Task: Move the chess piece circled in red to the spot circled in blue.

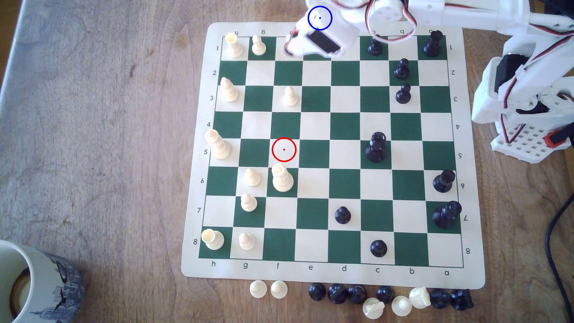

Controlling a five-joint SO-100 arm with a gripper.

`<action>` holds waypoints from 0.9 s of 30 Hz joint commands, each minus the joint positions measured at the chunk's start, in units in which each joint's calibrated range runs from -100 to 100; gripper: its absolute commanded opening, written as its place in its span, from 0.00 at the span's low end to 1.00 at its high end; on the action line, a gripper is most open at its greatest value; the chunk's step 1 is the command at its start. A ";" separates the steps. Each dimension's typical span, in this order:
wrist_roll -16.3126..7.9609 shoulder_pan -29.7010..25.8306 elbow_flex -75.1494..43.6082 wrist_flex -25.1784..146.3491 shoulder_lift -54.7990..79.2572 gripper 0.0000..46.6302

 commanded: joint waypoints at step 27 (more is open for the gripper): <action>6.06 15.56 3.22 -20.24 16.79 0.01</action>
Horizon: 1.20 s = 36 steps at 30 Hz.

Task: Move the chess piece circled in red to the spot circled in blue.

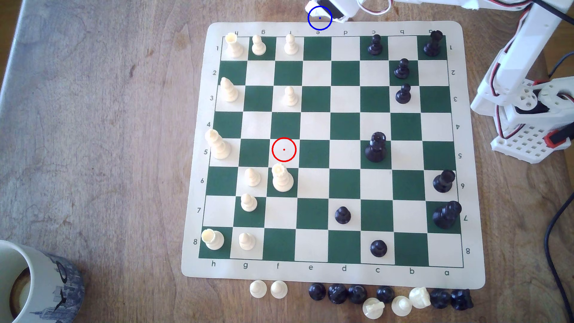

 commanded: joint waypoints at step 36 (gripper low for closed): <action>0.83 0.81 0.96 -5.60 4.11 0.25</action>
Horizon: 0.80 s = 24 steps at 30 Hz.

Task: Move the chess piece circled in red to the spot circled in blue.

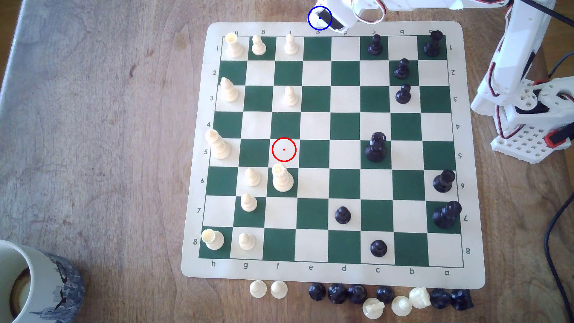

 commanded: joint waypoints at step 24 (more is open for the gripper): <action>-1.32 -6.70 39.04 -2.05 -48.61 0.33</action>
